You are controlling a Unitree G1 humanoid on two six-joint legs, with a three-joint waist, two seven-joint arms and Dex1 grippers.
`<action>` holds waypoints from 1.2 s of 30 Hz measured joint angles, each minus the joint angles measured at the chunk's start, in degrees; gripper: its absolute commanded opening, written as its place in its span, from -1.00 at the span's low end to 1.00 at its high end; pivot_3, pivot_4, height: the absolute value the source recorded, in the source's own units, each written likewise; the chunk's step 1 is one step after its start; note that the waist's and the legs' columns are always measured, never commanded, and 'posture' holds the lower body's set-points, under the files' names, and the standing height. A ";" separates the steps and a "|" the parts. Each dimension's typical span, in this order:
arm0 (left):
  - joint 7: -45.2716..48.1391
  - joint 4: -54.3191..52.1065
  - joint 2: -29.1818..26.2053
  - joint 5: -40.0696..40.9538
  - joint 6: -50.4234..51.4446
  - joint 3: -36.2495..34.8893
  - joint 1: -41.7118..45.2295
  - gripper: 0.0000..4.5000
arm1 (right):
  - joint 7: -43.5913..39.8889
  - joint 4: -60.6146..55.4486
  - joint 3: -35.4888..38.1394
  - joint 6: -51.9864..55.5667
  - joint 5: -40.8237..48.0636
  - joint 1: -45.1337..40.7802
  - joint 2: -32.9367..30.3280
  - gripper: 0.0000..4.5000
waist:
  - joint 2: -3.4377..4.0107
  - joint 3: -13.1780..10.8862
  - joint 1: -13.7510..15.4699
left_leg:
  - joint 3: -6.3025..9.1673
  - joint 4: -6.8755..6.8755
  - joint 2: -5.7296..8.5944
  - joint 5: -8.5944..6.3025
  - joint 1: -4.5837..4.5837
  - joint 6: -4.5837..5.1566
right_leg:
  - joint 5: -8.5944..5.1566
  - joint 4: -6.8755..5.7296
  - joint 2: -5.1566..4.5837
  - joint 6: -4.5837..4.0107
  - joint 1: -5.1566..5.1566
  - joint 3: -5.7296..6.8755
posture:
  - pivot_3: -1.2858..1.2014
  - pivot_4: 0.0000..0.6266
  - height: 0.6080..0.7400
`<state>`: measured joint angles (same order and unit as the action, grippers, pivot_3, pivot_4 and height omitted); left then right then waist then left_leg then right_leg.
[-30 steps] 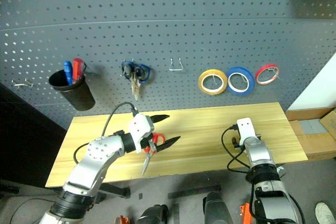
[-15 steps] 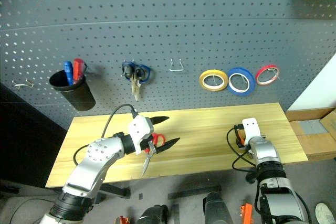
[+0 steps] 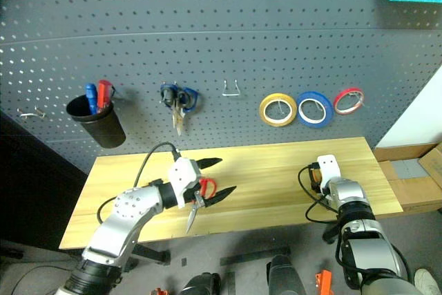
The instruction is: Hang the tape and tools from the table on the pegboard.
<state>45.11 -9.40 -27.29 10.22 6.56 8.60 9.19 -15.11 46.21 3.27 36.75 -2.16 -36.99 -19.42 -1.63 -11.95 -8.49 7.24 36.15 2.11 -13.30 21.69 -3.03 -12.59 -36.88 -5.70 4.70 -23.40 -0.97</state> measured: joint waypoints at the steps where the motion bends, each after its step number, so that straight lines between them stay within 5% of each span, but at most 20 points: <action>1: 0.11 -0.02 0.04 0.47 -0.90 -0.51 -0.65 1.00 | 0.54 -1.42 -0.05 -0.17 -0.04 0.79 0.38 0.18 | 0.00 0.00 -0.02 | 0.01 0.00 -0.02 0.00 0.00 0.00 | 0.00 0.00 0.01 0.00 0.00 0.00 | -0.11 -0.50 1.00; 10: -5.02 -6.46 2.32 12.20 1.34 -14.55 -10.84 1.00 | 0.21 -56.00 -10.11 6.28 3.48 18.49 11.74 0.18 | 0.25 -0.09 0.35 | -0.03 -0.05 -0.48 -0.03 0.61 -0.04 | 0.03 -0.09 0.44 -0.10 -0.77 -0.06 | -0.07 -0.48 1.00; 15: -7.98 -8.66 2.30 14.03 2.92 -18.78 -13.58 1.00 | 2.07 -67.11 -15.12 -0.84 3.63 16.80 18.40 0.18 | 0.23 -0.08 1.95 | 0.03 -0.01 -0.69 -0.02 0.56 -0.06 | 0.21 -0.02 0.67 -0.43 -0.72 0.07 | -0.04 -0.47 1.00; 19: -10.26 -9.40 2.30 14.26 3.11 -20.87 -12.61 1.00 | 3.29 -61.76 -15.48 -7.95 3.54 7.76 21.21 0.18 | 0.23 -0.09 2.56 | 0.02 -0.01 -0.81 0.10 0.41 -0.21 | 0.34 -0.04 0.78 -0.64 -0.68 0.07 | -0.02 -0.43 1.00; 29: -16.07 -12.44 2.45 14.27 8.66 -20.07 -4.40 1.00 | 5.25 -26.23 -10.70 -34.01 3.13 -18.56 23.64 0.18 | 0.35 -0.49 3.68 | 0.02 -0.27 -1.06 0.10 0.39 -0.20 | 0.37 -0.01 1.11 -0.97 -0.79 0.07 | 0.03 -0.31 1.00; 36: -19.06 -14.84 4.10 14.34 11.64 -18.33 -2.67 1.00 | 7.82 -4.10 -8.80 -52.00 0.44 -29.15 22.13 0.18 | 0.31 -1.29 3.79 | 0.00 -0.36 -1.07 0.09 0.39 -0.21 | 0.34 0.01 1.11 -1.04 -0.81 0.07 | 0.06 -0.23 1.00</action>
<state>26.05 -24.25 -23.19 24.56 18.20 -9.72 6.51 -7.29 42.11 -5.53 -15.25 -1.71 -66.14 2.71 -1.32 -13.24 -4.70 7.24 35.79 1.04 -13.21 22.07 -3.24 -12.25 -36.88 -4.59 3.66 -24.20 -0.90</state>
